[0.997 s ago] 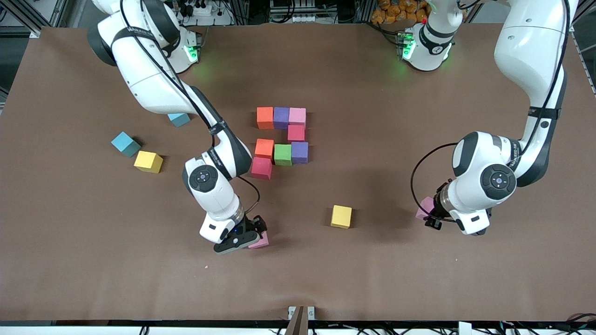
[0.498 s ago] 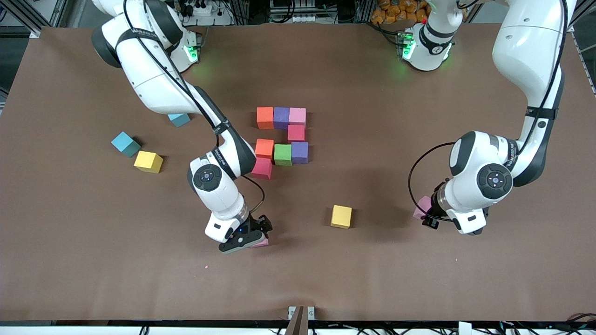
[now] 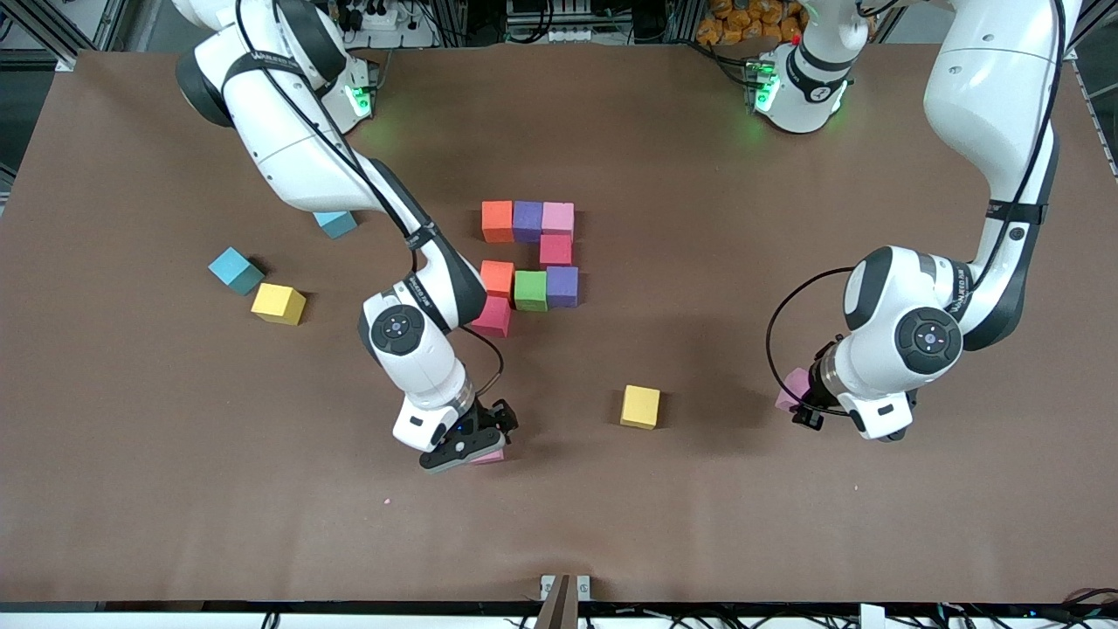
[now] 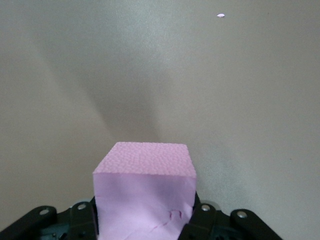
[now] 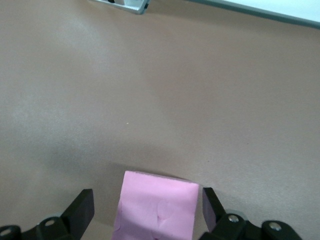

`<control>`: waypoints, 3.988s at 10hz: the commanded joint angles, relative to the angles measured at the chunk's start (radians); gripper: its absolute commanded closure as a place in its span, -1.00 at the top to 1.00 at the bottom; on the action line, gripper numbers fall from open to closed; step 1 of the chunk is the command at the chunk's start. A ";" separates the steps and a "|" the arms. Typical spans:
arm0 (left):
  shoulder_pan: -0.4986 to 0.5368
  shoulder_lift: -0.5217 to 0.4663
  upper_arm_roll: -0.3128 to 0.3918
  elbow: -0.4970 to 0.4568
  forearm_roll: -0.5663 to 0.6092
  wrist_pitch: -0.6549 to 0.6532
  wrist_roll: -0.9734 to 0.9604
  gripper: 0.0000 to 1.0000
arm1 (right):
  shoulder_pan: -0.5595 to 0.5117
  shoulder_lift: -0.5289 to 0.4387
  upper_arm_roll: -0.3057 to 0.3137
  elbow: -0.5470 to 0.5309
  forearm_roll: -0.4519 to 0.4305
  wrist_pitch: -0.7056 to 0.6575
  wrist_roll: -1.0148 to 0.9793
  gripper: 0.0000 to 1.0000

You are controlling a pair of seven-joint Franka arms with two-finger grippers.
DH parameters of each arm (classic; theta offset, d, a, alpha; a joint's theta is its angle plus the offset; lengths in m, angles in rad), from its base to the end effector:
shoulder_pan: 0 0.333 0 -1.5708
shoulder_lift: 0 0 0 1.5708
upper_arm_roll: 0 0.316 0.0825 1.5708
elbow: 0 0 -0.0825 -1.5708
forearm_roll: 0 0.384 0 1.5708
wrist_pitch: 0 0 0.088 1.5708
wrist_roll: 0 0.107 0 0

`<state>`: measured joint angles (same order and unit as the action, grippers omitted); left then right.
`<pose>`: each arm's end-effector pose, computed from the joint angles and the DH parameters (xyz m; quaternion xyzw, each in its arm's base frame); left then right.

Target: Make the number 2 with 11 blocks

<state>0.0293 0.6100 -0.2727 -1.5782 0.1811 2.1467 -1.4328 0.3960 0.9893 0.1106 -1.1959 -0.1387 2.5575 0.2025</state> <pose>0.6811 -0.1341 0.2912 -0.8433 -0.5375 0.0070 0.0044 0.7051 0.3606 0.2188 -0.9682 -0.1652 -0.1790 0.0580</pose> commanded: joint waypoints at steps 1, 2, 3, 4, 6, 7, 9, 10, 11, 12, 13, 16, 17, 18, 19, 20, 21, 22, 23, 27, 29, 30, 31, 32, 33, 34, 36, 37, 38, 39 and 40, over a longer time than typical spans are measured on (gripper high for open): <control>0.001 -0.015 0.000 -0.008 -0.023 -0.014 0.012 -0.80 | -0.005 0.020 -0.018 0.021 0.008 -0.003 -0.029 0.93; 0.000 -0.013 0.000 -0.008 -0.023 -0.014 0.012 -0.80 | -0.005 0.022 -0.028 0.019 0.008 -0.003 -0.047 0.92; -0.002 -0.013 0.000 -0.008 -0.023 -0.014 0.012 -0.80 | -0.005 0.023 -0.028 0.010 0.011 -0.002 -0.043 0.91; 0.000 -0.013 0.000 -0.008 -0.023 -0.014 0.012 -0.80 | 0.000 0.031 -0.028 0.009 0.014 0.006 -0.035 0.78; -0.002 -0.013 0.000 -0.008 -0.023 -0.014 0.012 -0.80 | 0.003 0.038 -0.028 0.007 0.016 0.036 -0.035 0.33; -0.002 -0.013 0.000 -0.008 -0.023 -0.014 0.012 -0.80 | 0.006 0.029 -0.028 0.001 0.018 0.033 -0.043 -0.20; -0.002 -0.013 0.000 -0.008 -0.023 -0.014 0.012 -0.80 | 0.006 -0.067 -0.026 -0.060 0.027 -0.043 -0.041 -0.48; -0.003 -0.013 0.000 -0.008 -0.023 -0.014 0.012 -0.80 | 0.000 -0.105 -0.023 -0.085 0.030 -0.084 -0.038 -0.52; -0.003 -0.013 0.000 -0.008 -0.023 -0.014 0.012 -0.80 | 0.003 -0.151 -0.023 -0.129 0.028 -0.127 0.006 -0.52; -0.003 -0.013 0.000 -0.008 -0.023 -0.014 0.012 -0.80 | 0.004 -0.188 -0.026 -0.189 0.028 -0.132 0.059 -0.52; -0.003 -0.013 0.000 -0.009 -0.023 -0.014 0.012 -0.80 | -0.002 -0.223 -0.025 -0.253 0.028 -0.120 0.083 -0.52; -0.005 -0.013 0.000 -0.008 -0.023 -0.014 0.012 -0.80 | -0.009 -0.381 -0.019 -0.455 0.028 -0.122 0.214 -0.52; -0.005 -0.013 0.000 -0.008 -0.023 -0.014 0.012 -0.80 | 0.000 -0.394 -0.019 -0.484 0.030 -0.105 0.245 -0.52; -0.005 -0.013 0.000 -0.008 -0.023 -0.014 0.012 -0.80 | 0.012 -0.377 -0.017 -0.482 0.028 -0.074 0.293 -0.52; -0.005 -0.013 0.000 -0.008 -0.023 -0.014 0.012 -0.80 | 0.030 -0.356 -0.019 -0.485 0.030 -0.016 0.320 -0.51; -0.005 -0.013 0.000 -0.008 -0.023 -0.014 0.012 -0.80 | 0.049 -0.345 -0.022 -0.491 0.030 0.010 0.354 -0.51; -0.005 -0.012 0.000 -0.008 -0.023 -0.014 0.012 -0.80 | 0.050 -0.356 -0.020 -0.516 0.030 0.019 0.382 -0.51; -0.005 -0.012 0.000 -0.008 -0.023 -0.014 0.014 -0.80 | 0.063 -0.368 -0.019 -0.540 0.030 0.021 0.415 -0.51; -0.005 -0.012 0.000 -0.008 -0.022 -0.014 0.014 -0.80 | 0.066 -0.371 -0.019 -0.550 0.028 0.023 0.437 -0.51; -0.006 -0.010 0.000 -0.008 -0.022 -0.014 0.014 -0.80 | 0.067 -0.417 -0.020 -0.675 0.024 0.145 0.518 -0.49; -0.006 -0.009 0.000 -0.008 -0.022 -0.014 0.018 -0.80 | 0.067 -0.445 -0.019 -0.709 0.021 0.150 0.520 -0.49; -0.006 -0.009 0.000 -0.008 -0.022 -0.014 0.020 -0.80 | 0.069 -0.443 -0.019 -0.717 0.015 0.155 0.528 -0.49; -0.006 -0.009 -0.002 -0.008 -0.022 -0.014 0.020 -0.80 | 0.073 -0.443 -0.019 -0.717 0.011 0.158 0.550 -0.49; -0.006 -0.007 -0.002 -0.008 -0.022 -0.013 0.020 -0.80 | 0.096 -0.442 -0.020 -0.717 0.004 0.158 0.580 -0.50; -0.006 -0.007 -0.002 -0.008 -0.022 -0.014 0.020 -0.80 | 0.102 -0.437 -0.020 -0.712 -0.014 0.156 0.604 -0.50; -0.006 -0.007 -0.003 -0.008 -0.022 -0.014 0.020 -0.80 | 0.103 -0.433 -0.022 -0.708 -0.042 0.156 0.620 -0.49; -0.008 -0.006 -0.003 -0.008 -0.022 -0.013 0.020 -0.80 | 0.103 -0.428 -0.025 -0.706 -0.064 0.156 0.626 -0.49; -0.008 -0.006 -0.003 -0.008 -0.022 -0.014 0.020 -0.80 | 0.103 -0.426 -0.026 -0.706 -0.084 0.156 0.626 -0.50; -0.008 -0.006 -0.003 -0.008 -0.022 -0.013 0.020 -0.80 | 0.103 -0.423 -0.028 -0.706 -0.094 0.156 0.626 -0.50; -0.008 -0.006 -0.003 -0.008 -0.022 -0.013 0.020 -0.80 | 0.103 -0.419 -0.028 -0.706 -0.101 0.156 0.627 -0.50; -0.008 -0.006 -0.003 -0.008 -0.022 -0.013 0.020 -0.80 | 0.103 -0.411 -0.028 -0.705 -0.099 0.159 0.632 -0.49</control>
<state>0.0227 0.6109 -0.2768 -1.5835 0.1811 2.1449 -1.4324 0.4958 0.5819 0.0874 -1.8838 -0.2048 2.7032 0.7979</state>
